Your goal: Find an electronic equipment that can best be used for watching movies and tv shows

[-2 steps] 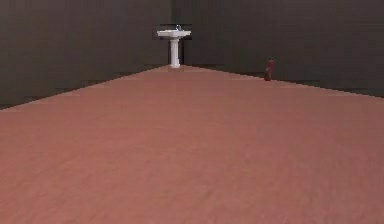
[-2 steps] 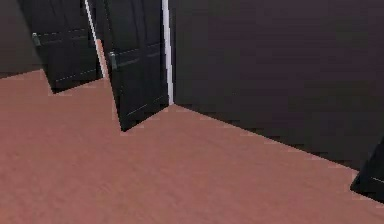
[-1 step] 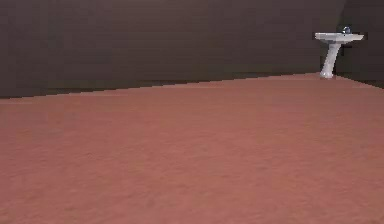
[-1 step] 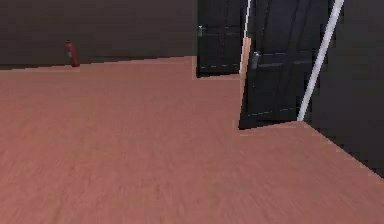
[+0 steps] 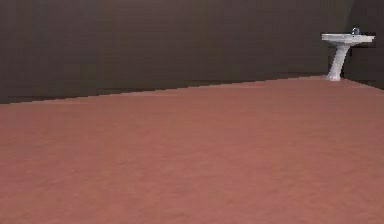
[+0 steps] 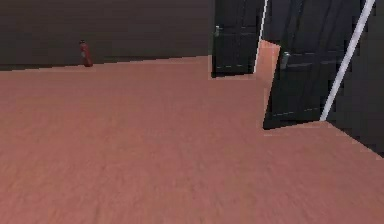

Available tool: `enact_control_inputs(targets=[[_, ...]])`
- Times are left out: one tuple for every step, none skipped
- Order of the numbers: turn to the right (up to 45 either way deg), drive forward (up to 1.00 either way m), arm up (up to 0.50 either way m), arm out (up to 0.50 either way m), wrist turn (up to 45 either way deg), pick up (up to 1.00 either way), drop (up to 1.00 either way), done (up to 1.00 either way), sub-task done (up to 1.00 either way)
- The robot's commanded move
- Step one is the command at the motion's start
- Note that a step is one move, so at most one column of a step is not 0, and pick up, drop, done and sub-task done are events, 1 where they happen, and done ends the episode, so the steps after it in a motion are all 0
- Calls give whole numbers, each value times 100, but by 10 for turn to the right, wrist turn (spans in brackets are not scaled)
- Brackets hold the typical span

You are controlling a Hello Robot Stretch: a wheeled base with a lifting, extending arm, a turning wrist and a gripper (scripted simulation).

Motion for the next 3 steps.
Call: enact_control_inputs(targets=[[-450,0,0,0,0,0,0,0,0],[-120,0,0,0,0,0,0,0,0],[0,45,0,0,0,0,0,0,0]])
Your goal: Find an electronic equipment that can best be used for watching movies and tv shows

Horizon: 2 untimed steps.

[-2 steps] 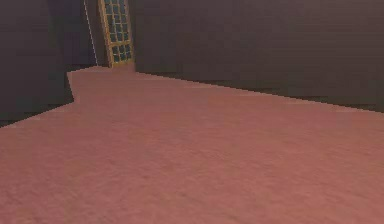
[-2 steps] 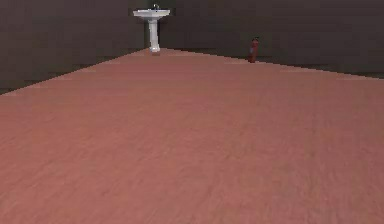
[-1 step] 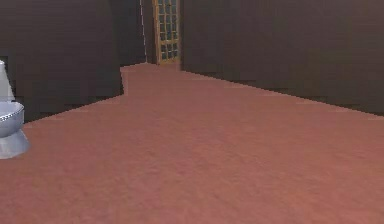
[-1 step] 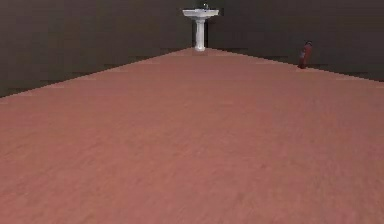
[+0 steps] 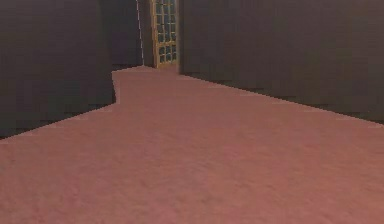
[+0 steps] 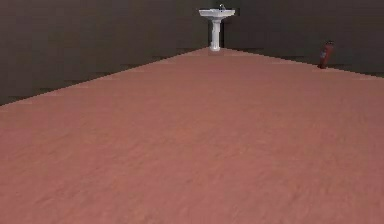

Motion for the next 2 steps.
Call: enact_control_inputs(targets=[[-90,0,0,0,0,0,0,0,0],[0,100,0,0,0,0,0,0,0]])
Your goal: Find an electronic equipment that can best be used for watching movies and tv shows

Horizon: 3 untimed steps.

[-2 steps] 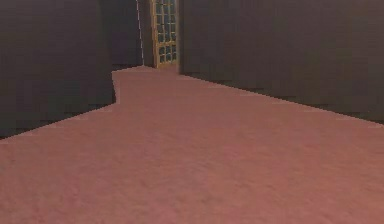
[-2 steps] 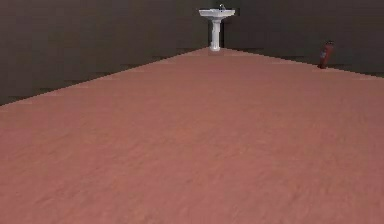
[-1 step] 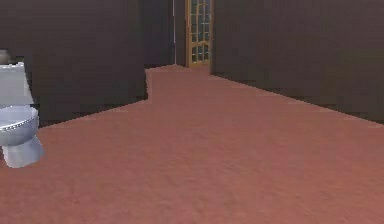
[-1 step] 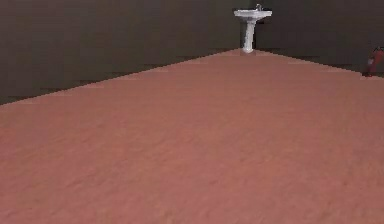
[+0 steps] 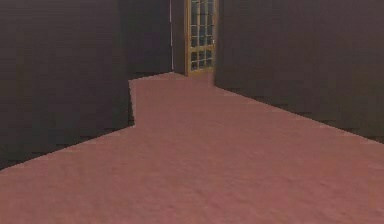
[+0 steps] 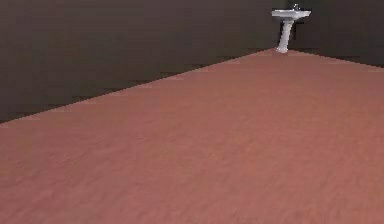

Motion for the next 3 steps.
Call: enact_control_inputs(targets=[[0,100,0,0,0,0,0,0,0],[-30,0,0,0,0,0,0,0,0],[0,100,0,0,0,0,0,0,0]])
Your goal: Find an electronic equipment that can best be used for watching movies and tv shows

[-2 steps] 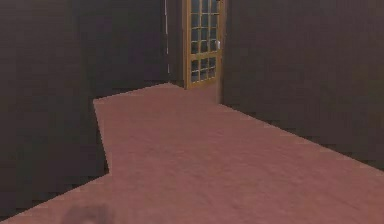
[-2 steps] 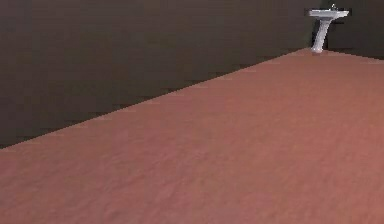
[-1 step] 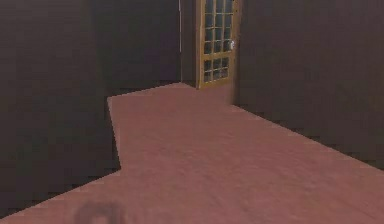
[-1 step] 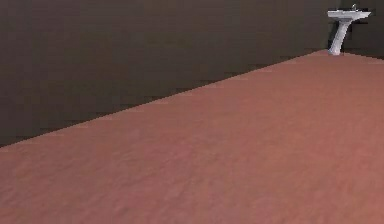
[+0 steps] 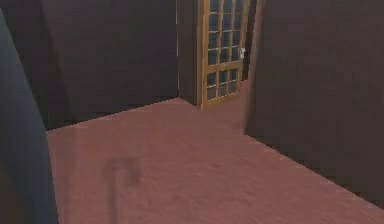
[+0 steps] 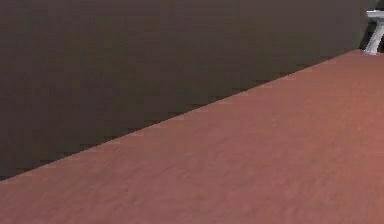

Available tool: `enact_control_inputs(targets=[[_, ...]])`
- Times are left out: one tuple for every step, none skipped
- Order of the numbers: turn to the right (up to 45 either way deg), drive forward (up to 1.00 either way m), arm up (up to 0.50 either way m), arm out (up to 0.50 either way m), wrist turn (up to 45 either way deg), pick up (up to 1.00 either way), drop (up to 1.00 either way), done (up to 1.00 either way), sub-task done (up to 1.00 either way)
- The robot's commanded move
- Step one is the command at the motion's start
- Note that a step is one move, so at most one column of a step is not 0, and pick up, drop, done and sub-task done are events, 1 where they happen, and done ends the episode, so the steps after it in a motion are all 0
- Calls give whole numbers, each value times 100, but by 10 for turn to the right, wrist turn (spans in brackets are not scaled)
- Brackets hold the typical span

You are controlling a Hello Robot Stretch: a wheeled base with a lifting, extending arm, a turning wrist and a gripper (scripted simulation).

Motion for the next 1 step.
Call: enact_control_inputs(targets=[[0,100,0,0,0,0,0,0,0]])
